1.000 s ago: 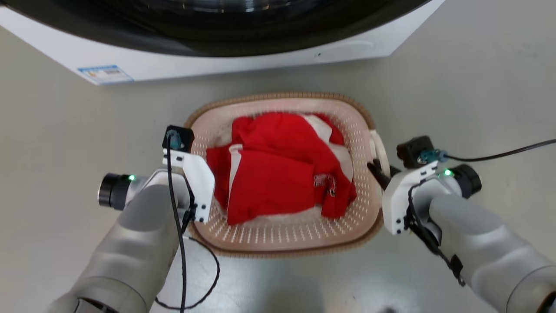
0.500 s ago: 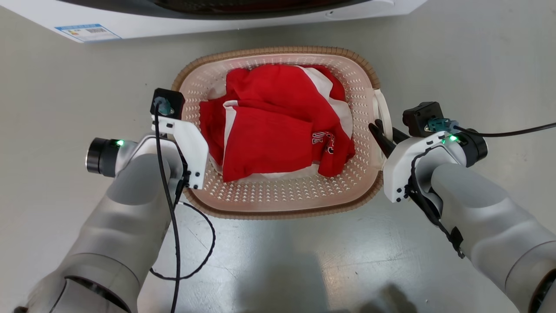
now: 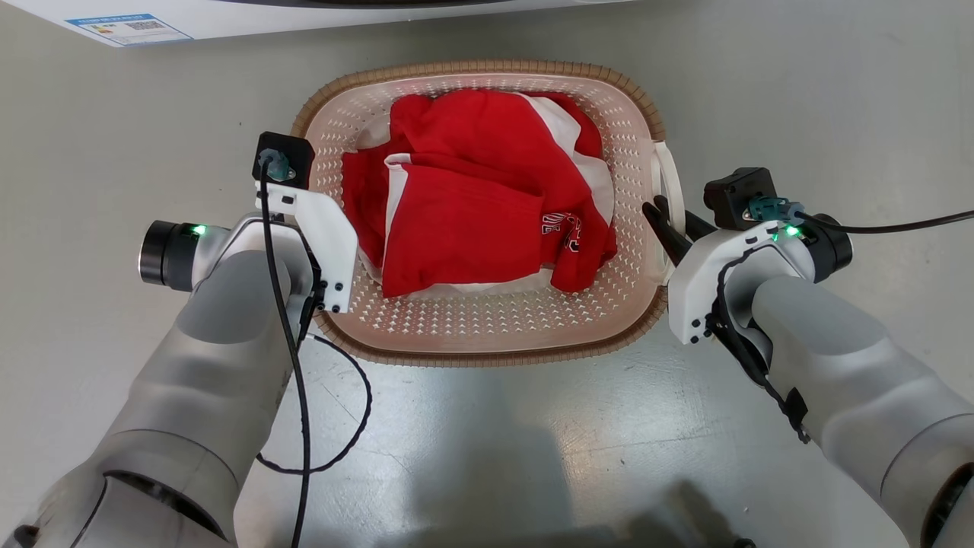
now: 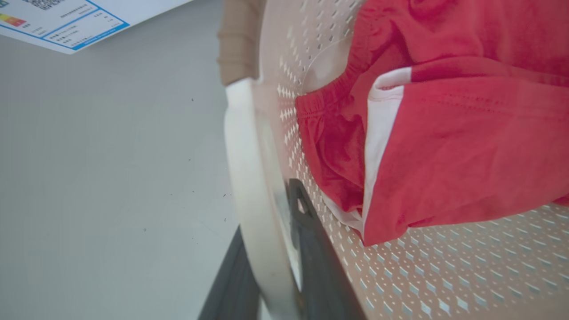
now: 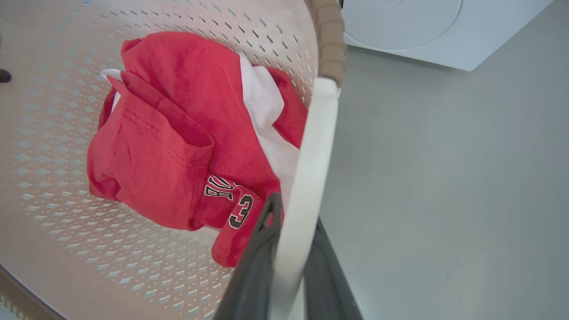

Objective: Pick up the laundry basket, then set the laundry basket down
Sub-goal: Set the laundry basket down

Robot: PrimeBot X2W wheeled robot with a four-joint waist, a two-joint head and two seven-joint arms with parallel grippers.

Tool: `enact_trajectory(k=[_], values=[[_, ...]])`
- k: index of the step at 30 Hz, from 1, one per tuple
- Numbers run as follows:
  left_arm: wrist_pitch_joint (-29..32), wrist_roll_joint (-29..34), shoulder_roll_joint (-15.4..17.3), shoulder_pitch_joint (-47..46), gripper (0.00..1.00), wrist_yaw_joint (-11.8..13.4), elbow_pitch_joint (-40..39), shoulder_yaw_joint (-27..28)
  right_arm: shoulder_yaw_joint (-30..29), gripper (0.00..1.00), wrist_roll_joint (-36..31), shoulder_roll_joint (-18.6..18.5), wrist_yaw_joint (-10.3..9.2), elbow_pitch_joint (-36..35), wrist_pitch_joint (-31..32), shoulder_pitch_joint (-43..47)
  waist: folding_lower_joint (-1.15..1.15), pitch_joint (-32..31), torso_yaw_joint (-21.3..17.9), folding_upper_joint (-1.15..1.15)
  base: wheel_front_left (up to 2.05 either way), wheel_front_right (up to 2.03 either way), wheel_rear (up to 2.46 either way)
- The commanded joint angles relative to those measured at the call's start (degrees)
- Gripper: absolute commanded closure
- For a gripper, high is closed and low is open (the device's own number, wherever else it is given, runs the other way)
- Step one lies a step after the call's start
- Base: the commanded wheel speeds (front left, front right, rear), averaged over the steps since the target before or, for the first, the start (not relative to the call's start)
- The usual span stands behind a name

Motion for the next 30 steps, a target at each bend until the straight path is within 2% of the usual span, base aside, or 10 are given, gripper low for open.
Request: enact_trajectory(k=[1, 22, 24, 25, 26, 27, 28, 29, 30], values=[[0.26, 0.50, 2.75, -0.77, 1.00, 1.26, 0.16, 0.11, 0.63, 1.00, -0.23, -0.45, 0.41, 0.03, -1.51, 1.19, 0.00, 0.12, 0.03, 0.00, 0.00, 0.00, 0.00], [0.78, -0.21, 2.82, -1.18, 1.00, 1.83, 0.28, -0.86, 0.63, 1.00, -0.12, -0.22, 0.41, 0.82, -1.71, 0.23, 0.00, 1.72, 0.03, 0.00, 0.00, 0.00, 0.00], [0.76, -0.69, 2.84, -1.18, 1.00, 2.48, 0.29, -0.47, 0.62, 1.00, -0.03, -0.18, 0.41, 1.12, -1.72, 0.13, 0.00, 1.80, 0.02, 0.00, 0.00, 0.00, 0.00], [0.75, -0.87, 2.81, -1.16, 0.76, 2.75, 0.29, -0.34, 0.50, 0.93, 0.01, -0.18, 0.41, 1.51, -1.74, -0.11, 0.00, 1.87, 0.00, 0.00, 0.00, 0.00, 0.00], [0.72, -0.98, 2.79, -1.15, 0.53, 3.12, 0.29, -0.28, 0.37, 0.69, 0.04, -0.10, 0.41, 1.84, -1.75, -0.28, 0.00, 1.93, 0.00, 0.00, 0.00, 0.00, 0.00], [0.96, -1.17, 2.75, -1.05, 0.29, 3.48, 0.30, -0.16, 0.28, 0.51, 0.02, -0.02, 0.41, 2.05, -1.76, -0.41, 0.00, 1.98, 0.00, 0.00, 0.00, 0.00, 0.00], [1.20, -1.41, 2.65, -0.90, 0.00, 3.73, 0.30, -0.02, -0.01, 0.05, -0.06, 0.02, 0.41, 2.24, -1.77, -0.65, 0.00, 2.02, -0.02, 0.00, 0.00, 0.00, 0.00], [1.33, -1.54, 2.58, -0.82, 0.00, 3.90, 0.30, 0.02, -0.30, 0.00, -0.22, 0.07, 0.41, 2.35, -1.77, -0.80, 0.00, 2.04, -0.05, 0.00, 0.00, 0.00, 0.00], [1.36, -1.63, 2.54, -0.77, 0.00, 4.02, 0.31, 0.03, -0.63, 0.00, -0.44, 0.10, 0.41, 2.41, -1.78, -0.94, 0.00, 2.06, -0.08, 0.00, 0.00, 0.00, 0.00]])
